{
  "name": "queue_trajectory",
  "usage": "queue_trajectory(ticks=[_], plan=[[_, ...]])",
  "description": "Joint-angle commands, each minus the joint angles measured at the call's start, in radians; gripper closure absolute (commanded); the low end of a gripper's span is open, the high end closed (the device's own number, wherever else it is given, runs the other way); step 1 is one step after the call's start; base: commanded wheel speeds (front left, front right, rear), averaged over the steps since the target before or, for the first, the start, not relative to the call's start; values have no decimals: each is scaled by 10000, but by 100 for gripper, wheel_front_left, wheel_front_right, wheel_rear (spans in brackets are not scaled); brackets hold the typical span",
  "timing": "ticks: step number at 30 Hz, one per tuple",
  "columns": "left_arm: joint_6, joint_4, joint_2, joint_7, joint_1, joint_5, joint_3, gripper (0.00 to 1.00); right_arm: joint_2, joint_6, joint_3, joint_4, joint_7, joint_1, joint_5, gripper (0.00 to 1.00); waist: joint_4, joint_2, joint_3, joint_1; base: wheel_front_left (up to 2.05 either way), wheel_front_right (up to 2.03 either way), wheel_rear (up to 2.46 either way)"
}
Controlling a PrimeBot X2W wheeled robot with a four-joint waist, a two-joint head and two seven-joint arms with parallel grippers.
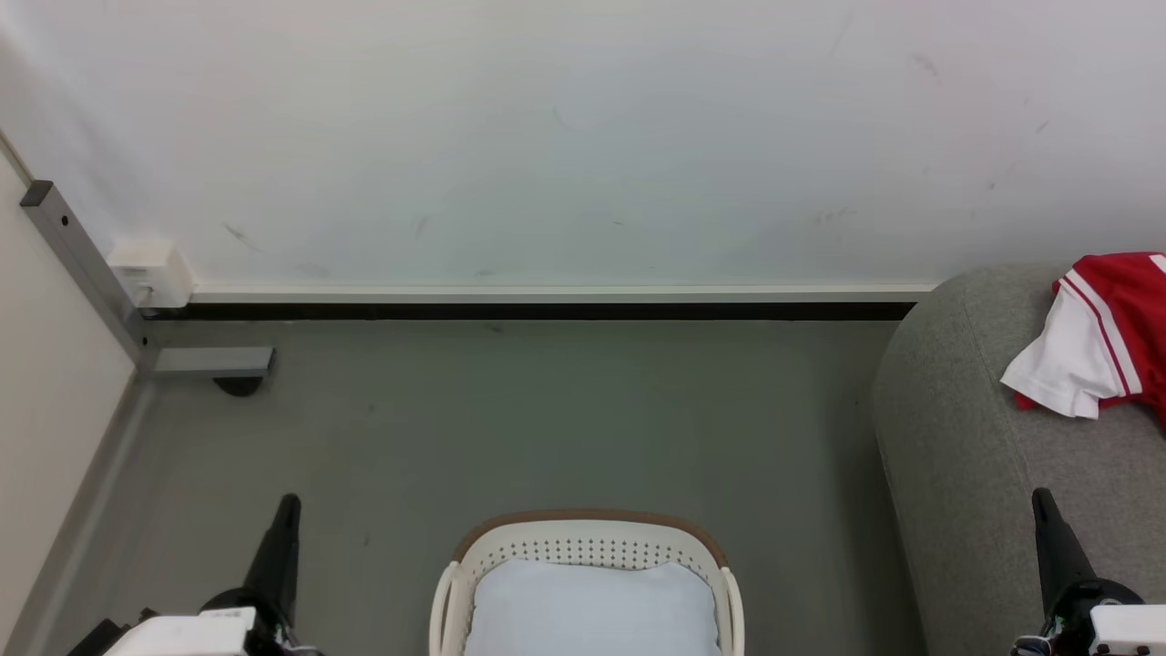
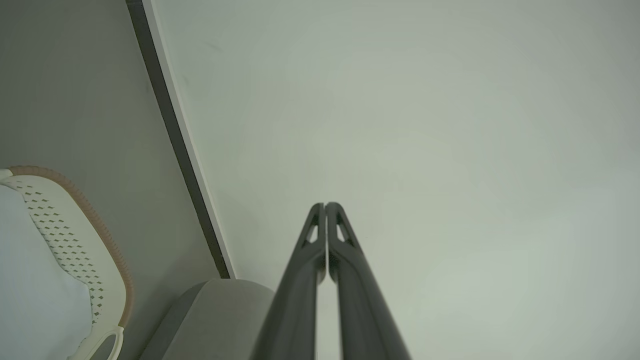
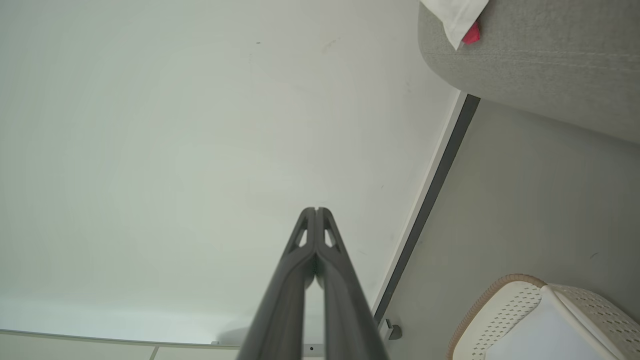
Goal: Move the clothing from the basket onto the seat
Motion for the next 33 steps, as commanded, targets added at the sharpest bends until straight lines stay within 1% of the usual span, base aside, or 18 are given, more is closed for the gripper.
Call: queue_trajectory(ticks=[1,7,33], plan=[[-73,-50,22,55,-126,-263,64,100,-88,-23,-51,-77,50,-92,190,100,2,0,9,-1,0,0,0],[-106,-64,16,166,-168,-679,129,100,-89,-24,-60,-87,162,-173,616,100,8,0,43,-1,0,0,0],[-98,-65,17,172,-162,-670,123,100,-88,-24,-56,-82,167,-173,582,100,8,0,45,-1,0,0,0]])
